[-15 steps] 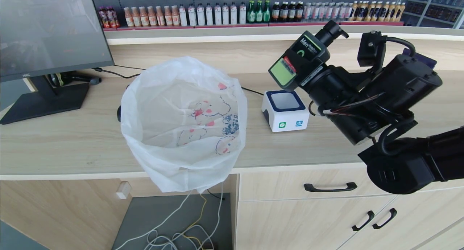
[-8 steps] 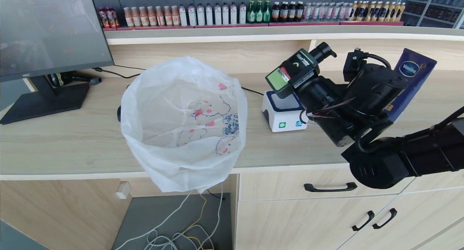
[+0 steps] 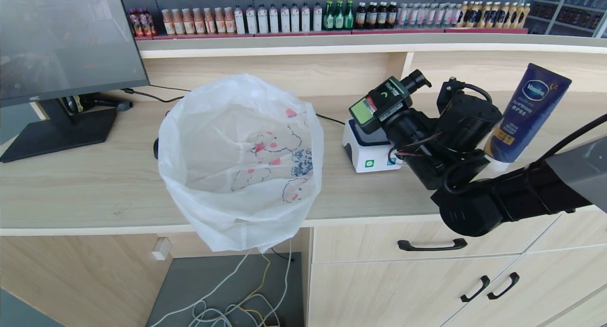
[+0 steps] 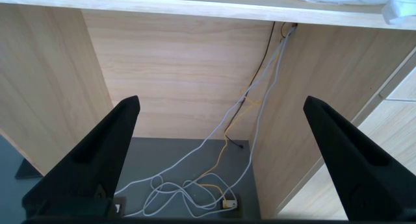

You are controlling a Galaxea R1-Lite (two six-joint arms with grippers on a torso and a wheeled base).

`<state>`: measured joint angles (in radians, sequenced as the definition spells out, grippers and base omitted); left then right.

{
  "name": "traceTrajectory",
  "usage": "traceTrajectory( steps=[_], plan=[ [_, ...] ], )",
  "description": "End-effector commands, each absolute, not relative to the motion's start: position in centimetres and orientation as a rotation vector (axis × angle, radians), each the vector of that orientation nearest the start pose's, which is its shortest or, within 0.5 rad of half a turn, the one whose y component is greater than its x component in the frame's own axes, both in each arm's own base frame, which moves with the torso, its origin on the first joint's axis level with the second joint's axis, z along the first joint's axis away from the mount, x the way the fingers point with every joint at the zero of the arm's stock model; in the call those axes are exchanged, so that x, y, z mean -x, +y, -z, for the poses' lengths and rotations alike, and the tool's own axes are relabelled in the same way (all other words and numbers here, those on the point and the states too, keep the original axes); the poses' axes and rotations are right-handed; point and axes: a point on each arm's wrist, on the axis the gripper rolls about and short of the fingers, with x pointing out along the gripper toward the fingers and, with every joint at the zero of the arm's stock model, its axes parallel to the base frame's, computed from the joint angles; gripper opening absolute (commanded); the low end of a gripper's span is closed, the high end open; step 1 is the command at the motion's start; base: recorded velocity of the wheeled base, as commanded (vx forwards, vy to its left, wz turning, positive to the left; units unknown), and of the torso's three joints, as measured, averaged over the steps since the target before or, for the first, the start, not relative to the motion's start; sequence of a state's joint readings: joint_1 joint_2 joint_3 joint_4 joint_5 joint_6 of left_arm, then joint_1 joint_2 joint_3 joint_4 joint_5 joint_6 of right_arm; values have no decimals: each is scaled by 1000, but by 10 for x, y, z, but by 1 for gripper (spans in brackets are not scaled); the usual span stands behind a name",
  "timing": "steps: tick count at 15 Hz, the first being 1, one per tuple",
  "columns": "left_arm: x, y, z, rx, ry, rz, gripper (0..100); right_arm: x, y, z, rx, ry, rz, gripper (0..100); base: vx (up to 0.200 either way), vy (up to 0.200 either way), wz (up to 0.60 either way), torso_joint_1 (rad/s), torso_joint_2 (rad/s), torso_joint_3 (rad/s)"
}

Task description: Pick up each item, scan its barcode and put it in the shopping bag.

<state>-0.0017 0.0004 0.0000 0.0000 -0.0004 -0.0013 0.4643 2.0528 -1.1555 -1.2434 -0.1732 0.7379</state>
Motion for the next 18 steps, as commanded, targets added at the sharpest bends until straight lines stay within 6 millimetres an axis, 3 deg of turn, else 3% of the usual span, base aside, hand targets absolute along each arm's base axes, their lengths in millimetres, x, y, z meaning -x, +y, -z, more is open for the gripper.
traceTrajectory(
  steps=[1, 7, 11, 18],
  plan=[
    [23, 0, -75, 2, 0, 0, 100, -368, 177, -202, -829, -190, -384, 0, 0, 0, 0, 0, 0, 0],
    [23, 0, -75, 3, 0, 2, 100, -368, 177, -201, -834, -186, -384, 0, 0, 0, 0, 0, 0, 0],
    [23, 0, -75, 3, 0, 2, 100, -362, 169, -217, -846, -184, -374, 0, 0, 0, 0, 0, 0, 0],
    [23, 0, -75, 2, 0, 2, 100, -373, 156, -218, -864, -160, -361, 0, 0, 0, 0, 0, 0, 0]
  ],
)
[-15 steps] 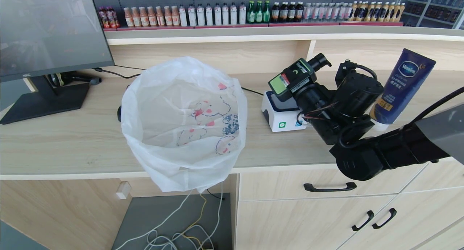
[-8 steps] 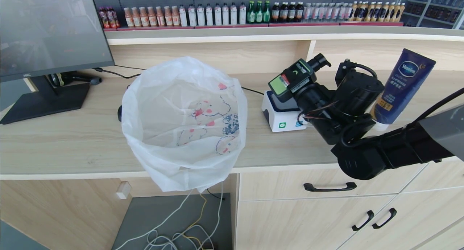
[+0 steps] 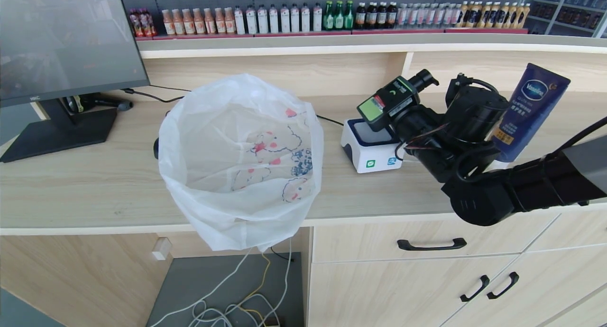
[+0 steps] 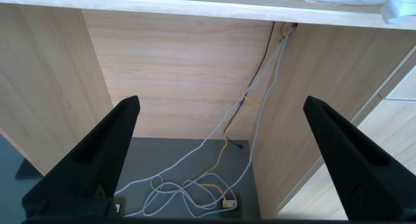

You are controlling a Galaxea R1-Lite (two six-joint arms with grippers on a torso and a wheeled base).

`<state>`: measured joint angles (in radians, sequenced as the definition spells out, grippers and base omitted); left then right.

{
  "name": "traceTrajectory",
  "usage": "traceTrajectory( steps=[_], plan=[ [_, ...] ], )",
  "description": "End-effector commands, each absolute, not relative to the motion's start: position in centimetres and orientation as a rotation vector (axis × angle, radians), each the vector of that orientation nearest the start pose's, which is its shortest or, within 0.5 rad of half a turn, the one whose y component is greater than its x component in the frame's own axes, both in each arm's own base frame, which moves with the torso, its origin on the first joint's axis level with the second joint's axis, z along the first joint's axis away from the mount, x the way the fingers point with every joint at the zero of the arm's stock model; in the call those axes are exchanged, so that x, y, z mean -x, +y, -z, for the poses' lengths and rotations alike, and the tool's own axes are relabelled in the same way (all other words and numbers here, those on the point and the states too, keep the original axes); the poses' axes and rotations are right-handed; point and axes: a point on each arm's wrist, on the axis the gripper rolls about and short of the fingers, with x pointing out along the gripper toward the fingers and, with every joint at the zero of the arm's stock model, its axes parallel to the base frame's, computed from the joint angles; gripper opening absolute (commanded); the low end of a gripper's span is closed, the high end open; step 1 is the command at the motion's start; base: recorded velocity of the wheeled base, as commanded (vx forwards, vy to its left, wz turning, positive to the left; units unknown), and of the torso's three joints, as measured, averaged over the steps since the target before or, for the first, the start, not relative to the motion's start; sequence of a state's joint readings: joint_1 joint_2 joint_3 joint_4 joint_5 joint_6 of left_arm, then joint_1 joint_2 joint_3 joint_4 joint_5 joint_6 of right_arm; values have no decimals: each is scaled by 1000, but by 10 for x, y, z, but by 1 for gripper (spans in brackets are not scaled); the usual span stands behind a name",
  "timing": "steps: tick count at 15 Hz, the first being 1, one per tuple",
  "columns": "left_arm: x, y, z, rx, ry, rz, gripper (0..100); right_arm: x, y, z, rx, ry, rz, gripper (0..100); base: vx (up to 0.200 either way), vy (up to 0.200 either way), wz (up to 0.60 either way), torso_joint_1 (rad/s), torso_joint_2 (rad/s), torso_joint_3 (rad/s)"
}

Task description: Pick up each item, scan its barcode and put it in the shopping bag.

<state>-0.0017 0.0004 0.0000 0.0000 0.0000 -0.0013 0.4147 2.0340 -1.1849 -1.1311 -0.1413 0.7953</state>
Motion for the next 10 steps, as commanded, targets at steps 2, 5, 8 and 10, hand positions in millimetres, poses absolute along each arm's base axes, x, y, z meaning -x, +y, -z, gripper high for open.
traceTrajectory(
  steps=[2, 5, 8, 10],
  plan=[
    [23, 0, -75, 2, 0, 2, 100, -372, 156, -219, -874, -156, -364, 0, 0, 0, 0, 0, 0, 0],
    [23, 0, -75, 2, 0, 2, 100, -380, 148, -228, -879, -183, -366, 0, 0, 0, 0, 0, 0, 0],
    [23, 0, -75, 2, 0, 2, 100, -377, 146, -237, -882, -169, -369, 0, 0, 0, 0, 0, 0, 0],
    [23, 0, -75, 2, 0, 2, 100, -376, 147, -229, -884, -139, -364, 0, 0, 0, 0, 0, 0, 0]
  ],
)
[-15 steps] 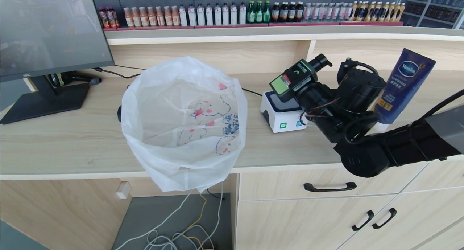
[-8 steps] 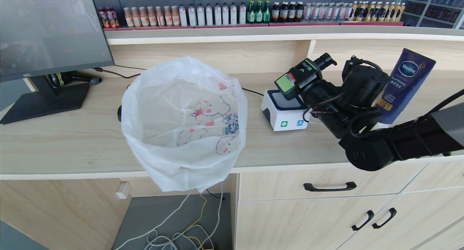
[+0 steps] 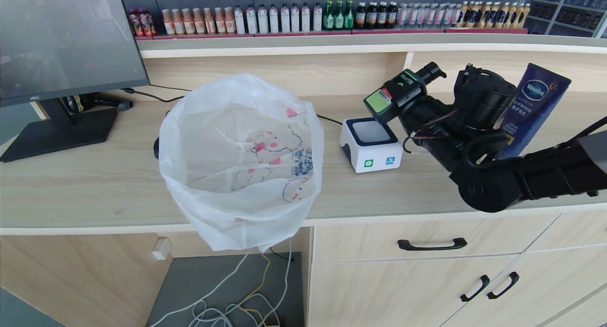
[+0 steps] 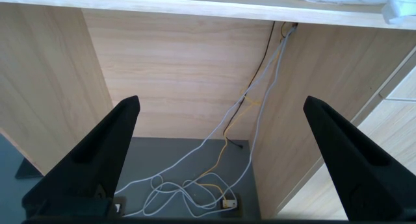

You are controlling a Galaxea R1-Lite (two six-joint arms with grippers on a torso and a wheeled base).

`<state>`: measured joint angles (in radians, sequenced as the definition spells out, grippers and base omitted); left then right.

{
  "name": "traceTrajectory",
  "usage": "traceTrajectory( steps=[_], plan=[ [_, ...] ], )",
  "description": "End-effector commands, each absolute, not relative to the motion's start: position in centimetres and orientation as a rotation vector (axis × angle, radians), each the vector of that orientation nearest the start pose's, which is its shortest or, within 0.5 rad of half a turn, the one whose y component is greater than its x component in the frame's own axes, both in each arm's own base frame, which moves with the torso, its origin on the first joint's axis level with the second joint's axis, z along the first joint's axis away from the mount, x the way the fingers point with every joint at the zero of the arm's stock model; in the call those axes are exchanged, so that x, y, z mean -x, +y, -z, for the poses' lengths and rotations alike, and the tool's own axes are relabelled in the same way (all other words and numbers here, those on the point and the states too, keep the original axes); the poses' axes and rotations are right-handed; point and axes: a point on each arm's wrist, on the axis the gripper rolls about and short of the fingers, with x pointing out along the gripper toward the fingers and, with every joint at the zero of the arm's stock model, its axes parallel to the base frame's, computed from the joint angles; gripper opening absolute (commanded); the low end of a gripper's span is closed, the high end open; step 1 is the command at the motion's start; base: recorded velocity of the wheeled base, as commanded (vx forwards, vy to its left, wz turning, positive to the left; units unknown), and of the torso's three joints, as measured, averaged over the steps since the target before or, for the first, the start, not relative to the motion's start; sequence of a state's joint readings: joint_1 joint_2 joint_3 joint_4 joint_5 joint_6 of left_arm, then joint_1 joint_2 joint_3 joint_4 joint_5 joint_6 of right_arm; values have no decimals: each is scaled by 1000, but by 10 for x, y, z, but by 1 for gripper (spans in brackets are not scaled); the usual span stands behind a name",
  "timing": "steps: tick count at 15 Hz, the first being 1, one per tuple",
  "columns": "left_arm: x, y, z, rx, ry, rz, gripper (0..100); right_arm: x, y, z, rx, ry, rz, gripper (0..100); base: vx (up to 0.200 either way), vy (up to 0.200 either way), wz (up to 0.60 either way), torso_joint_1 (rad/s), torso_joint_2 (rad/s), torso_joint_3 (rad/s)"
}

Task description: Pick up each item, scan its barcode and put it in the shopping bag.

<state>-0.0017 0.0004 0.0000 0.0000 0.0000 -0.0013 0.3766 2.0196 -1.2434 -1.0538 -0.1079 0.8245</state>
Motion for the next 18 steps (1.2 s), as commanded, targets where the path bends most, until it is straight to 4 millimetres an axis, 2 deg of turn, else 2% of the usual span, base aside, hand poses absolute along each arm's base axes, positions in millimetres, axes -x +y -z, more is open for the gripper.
traceTrajectory(
  steps=[1, 9, 18],
  plan=[
    [23, 0, -75, 3, 0, 2, 100, -376, 147, -227, -887, -128, -371, 0, 0, 0, 0, 0, 0, 0],
    [23, 0, -75, 2, 0, 2, 100, -378, 152, -215, -870, -64, -432, 0, 0, 0, 0, 0, 0, 0],
    [23, 0, -75, 3, 0, 2, 100, -378, 154, -215, -871, -63, -437, 0, 0, 0, 0, 0, 0, 0]
  ],
)
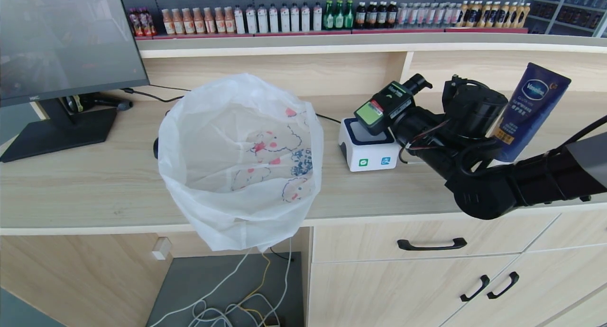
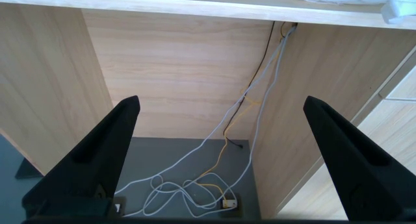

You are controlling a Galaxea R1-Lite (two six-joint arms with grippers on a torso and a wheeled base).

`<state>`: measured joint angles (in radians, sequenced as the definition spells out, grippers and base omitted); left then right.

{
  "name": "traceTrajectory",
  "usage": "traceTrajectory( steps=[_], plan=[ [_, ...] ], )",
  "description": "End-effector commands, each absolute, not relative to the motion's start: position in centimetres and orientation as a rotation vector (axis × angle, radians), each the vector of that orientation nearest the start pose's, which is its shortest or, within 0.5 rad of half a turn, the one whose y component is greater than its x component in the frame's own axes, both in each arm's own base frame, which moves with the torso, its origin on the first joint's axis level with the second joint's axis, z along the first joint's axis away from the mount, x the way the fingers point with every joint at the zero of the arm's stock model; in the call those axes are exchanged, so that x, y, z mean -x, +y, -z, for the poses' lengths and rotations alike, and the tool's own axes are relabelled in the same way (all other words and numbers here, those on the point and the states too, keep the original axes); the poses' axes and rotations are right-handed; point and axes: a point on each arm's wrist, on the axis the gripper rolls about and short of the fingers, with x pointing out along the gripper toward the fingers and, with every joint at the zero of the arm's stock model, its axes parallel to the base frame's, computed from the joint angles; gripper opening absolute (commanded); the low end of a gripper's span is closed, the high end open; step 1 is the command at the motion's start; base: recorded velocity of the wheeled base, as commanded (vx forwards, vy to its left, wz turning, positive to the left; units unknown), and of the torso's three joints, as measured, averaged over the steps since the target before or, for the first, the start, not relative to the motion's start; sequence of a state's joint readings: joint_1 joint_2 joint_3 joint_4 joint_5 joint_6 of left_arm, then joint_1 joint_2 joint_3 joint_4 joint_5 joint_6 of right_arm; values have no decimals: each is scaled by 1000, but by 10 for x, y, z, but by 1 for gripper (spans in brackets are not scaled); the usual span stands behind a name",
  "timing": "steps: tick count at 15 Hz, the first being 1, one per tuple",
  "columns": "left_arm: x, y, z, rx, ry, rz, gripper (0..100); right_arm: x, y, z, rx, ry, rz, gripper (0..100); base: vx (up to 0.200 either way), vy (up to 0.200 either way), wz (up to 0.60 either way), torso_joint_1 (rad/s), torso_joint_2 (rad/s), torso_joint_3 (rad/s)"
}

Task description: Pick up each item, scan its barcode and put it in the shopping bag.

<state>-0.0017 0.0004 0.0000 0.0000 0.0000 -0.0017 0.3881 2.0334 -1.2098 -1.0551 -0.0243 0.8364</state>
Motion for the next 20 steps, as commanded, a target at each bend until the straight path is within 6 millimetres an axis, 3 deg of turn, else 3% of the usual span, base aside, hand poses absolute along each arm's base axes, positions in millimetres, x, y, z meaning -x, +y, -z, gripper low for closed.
traceTrajectory(
  steps=[1, 6, 10, 15, 20],
  plan=[
    [23, 0, -75, 2, 0, 2, 100, -377, 154, -216, -871, -65, -438, 0, 0, 0, 0, 0, 0, 0],
    [23, 0, -75, 2, 0, 2, 100, -372, 152, -226, -872, -89, -450, 0, 0, 0, 0, 0, 0, 0],
    [23, 0, -75, 2, 0, 2, 100, -350, 144, -258, -849, -167, -478, 0, 0, 0, 0, 0, 0, 0],
    [23, 0, -75, 2, 0, 2, 100, -276, 133, -264, -695, -180, -506, 0, 0, 0, 0, 0, 0, 0],
    [23, 0, -75, 3, 0, 2, 100, -221, 140, -228, -367, -351, -573, 0, 0, 0, 0, 0, 0, 0]
  ],
)
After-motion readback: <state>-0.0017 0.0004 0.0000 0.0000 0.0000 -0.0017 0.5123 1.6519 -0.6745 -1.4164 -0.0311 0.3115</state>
